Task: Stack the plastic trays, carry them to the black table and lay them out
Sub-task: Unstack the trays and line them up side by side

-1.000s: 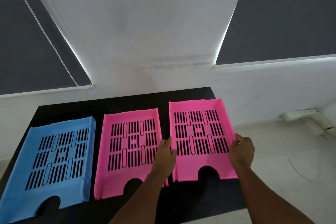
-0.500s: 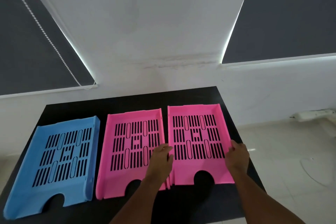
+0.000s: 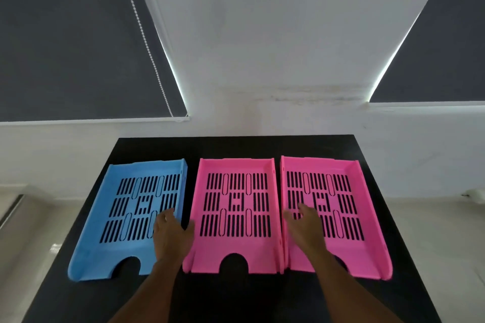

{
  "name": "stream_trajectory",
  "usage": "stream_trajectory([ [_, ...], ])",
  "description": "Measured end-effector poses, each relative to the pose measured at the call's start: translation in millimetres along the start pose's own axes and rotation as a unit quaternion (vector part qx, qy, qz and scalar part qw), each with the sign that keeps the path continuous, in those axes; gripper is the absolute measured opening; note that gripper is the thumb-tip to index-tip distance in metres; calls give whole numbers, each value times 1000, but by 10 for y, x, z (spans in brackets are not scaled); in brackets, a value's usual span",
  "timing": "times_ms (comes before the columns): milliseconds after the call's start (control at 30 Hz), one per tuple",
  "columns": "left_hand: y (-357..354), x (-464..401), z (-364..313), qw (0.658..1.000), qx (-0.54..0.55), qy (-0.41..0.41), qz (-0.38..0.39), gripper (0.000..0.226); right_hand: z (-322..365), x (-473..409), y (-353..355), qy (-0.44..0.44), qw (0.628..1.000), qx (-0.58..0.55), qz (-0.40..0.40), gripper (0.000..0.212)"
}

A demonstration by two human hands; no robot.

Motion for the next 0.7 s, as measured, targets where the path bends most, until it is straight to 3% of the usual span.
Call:
stream_trajectory([
  [100,-73,-88,208,997,28,26,69,81,92,70,-349,2,999,-17,38,60],
  [267,-215,-150,188,986,85,-9,145,77,-21,102,-523,-11,1000,7,4,61],
  [700,-297,-240,92,978,66,-90,174,62,-33,177,-537,-21,998,15,-54,35],
])
Point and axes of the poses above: each hand's wrist, its own x-axis away from the middle knuckle, its own y-axis out of the back of the hand, z = x × y, the point moved 9 cm from there along -x, towards the middle knuckle, and after that the axes turned 1 degree about y, right-handed, at the moved point
